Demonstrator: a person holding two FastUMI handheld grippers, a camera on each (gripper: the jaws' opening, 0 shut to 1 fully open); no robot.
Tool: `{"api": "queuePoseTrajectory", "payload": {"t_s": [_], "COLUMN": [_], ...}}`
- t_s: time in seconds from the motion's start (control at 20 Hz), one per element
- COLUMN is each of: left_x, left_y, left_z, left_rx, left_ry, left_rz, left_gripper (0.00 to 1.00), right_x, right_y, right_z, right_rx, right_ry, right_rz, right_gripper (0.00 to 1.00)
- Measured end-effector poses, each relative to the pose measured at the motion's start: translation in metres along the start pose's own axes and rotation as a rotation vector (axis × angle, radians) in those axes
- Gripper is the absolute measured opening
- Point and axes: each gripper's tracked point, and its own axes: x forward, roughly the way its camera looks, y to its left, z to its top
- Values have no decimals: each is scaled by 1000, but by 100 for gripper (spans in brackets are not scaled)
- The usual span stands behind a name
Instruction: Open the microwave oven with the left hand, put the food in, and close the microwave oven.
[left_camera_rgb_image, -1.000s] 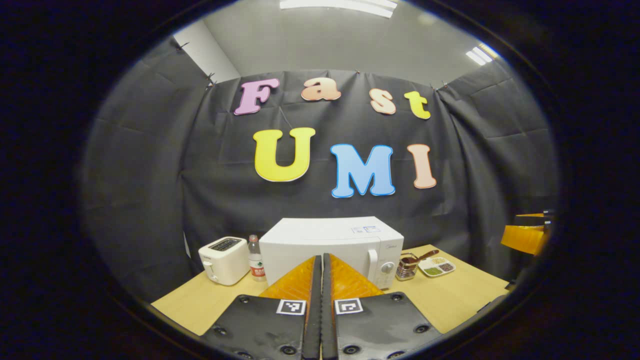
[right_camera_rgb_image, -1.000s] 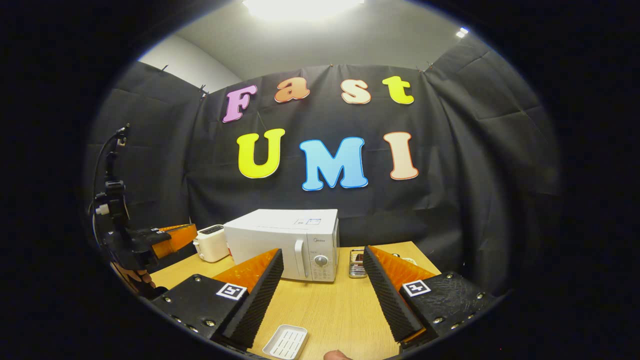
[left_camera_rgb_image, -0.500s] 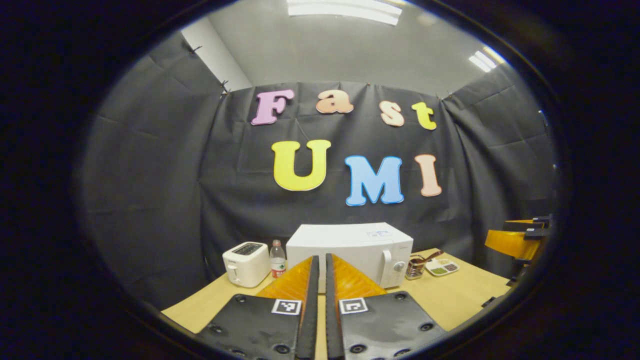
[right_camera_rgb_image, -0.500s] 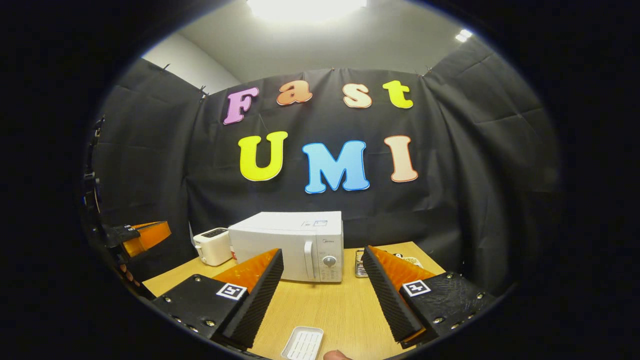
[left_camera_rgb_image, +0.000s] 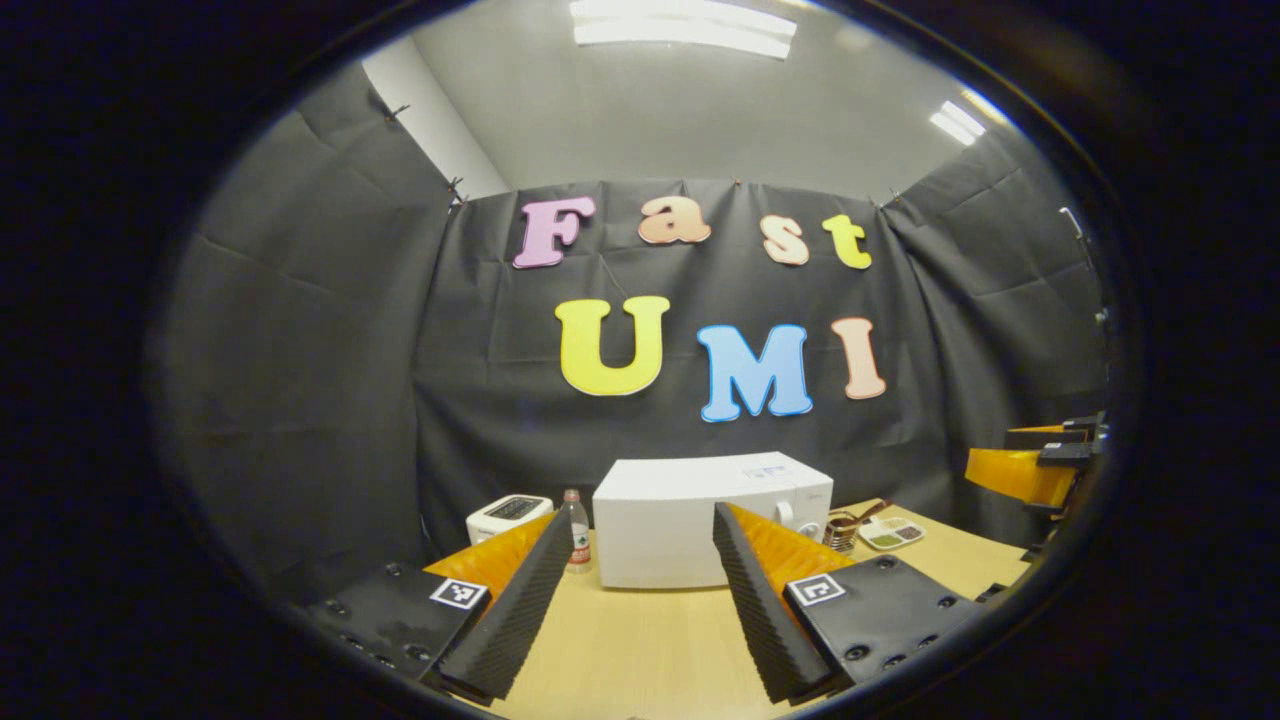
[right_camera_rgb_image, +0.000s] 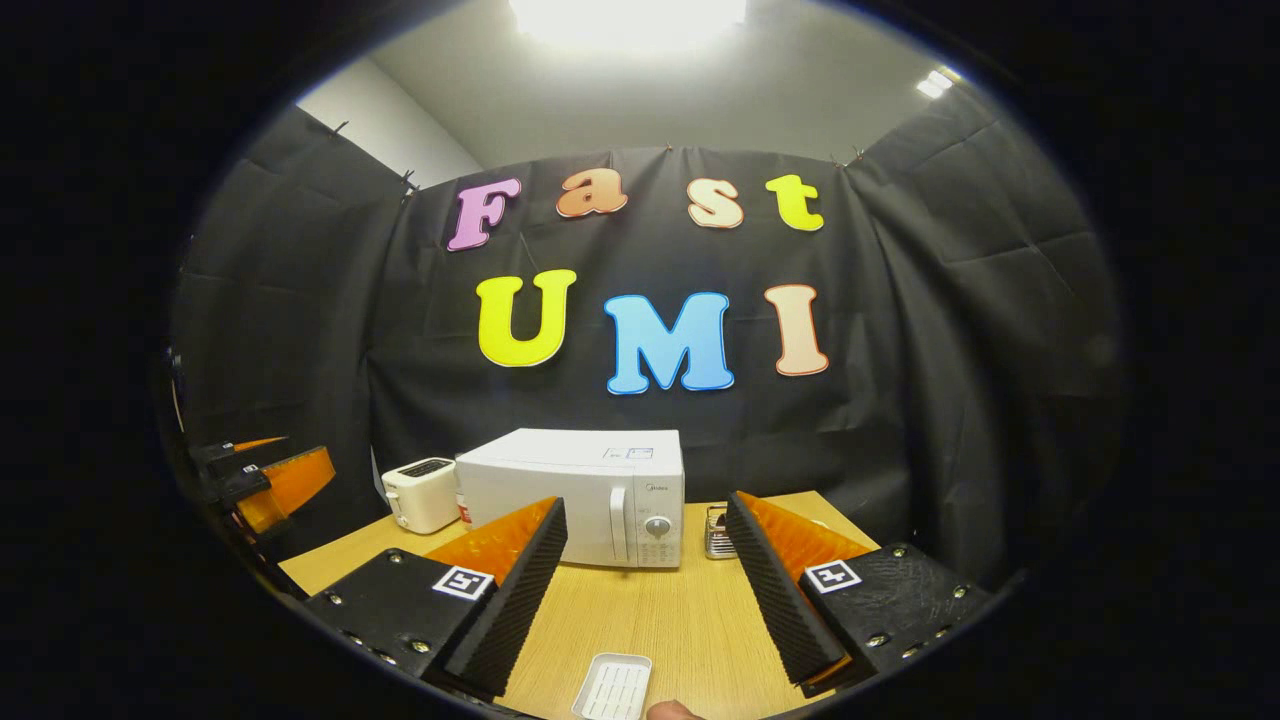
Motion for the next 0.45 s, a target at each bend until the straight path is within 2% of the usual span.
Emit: {"api": "queuePoseTrajectory", "payload": {"t_s": [0.2,0.45], "left_x": [0,-2], "left_y": [-1,-1], "left_z": [0,0], "left_rx": [1,4], "left_ry": [-6,-3], "left_rz": [-3,0], "left_gripper": [91,93], "right_x": [-2,1], "right_y": [1,5], "right_z": [6,8], "right_rx": [-4,1], "right_ry": [-11,-16], "right_rz": [-2,4], "right_gripper": [98,97]}}
